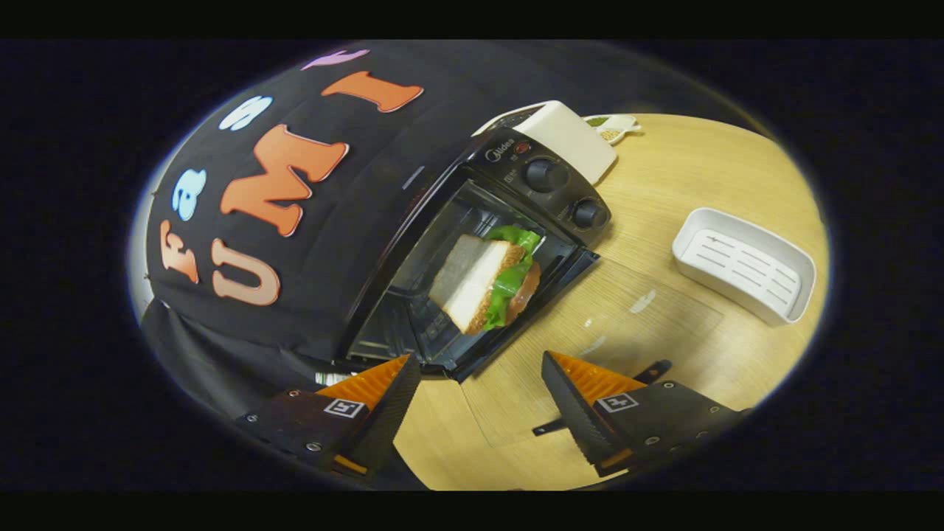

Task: Open the toaster oven, put the food inside, and close the toaster oven door.

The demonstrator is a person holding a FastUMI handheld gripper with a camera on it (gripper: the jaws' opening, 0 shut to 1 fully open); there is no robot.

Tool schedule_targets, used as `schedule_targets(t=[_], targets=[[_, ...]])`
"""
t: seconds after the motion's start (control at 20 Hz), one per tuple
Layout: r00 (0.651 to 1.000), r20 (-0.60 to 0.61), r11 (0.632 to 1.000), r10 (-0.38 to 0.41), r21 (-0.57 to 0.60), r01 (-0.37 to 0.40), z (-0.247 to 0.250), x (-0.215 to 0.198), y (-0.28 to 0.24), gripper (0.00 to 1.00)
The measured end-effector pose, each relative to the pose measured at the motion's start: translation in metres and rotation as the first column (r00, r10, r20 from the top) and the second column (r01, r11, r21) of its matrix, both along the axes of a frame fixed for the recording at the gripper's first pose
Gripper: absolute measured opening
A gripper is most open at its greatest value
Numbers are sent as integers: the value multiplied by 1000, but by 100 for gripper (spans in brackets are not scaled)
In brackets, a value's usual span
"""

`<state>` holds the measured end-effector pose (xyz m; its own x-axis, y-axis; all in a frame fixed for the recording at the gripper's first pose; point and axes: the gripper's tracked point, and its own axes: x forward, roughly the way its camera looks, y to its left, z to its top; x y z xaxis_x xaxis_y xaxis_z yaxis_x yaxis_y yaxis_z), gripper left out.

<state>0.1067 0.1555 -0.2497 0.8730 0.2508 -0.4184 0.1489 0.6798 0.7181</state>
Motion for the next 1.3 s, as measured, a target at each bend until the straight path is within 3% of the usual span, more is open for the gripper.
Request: schedule_targets(t=[0.15,0.25,0.4,0.55,0.65,0.8,1.0,1.15,1.3], targets=[[998,-11,984,57,-169,-58,-15,-33,-18,98],[995,-39,946,88,-311,-95,-29,-53,-35,98],[988,-101,848,117,-507,-152,-61,-71,-48,99],[977,-161,752,141,-624,-212,-86,-80,-57,99],[967,-201,702,155,-667,-251,-97,-88,-66,99],[957,-235,659,172,-695,-289,-110,-85,-64,99],[951,-243,643,191,-701,-308,-120,-61,-52,100],[939,-266,593,218,-729,-343,-127,-56,-47,100],[939,-264,589,220,-732,-344,-126,-55,-44,99]])
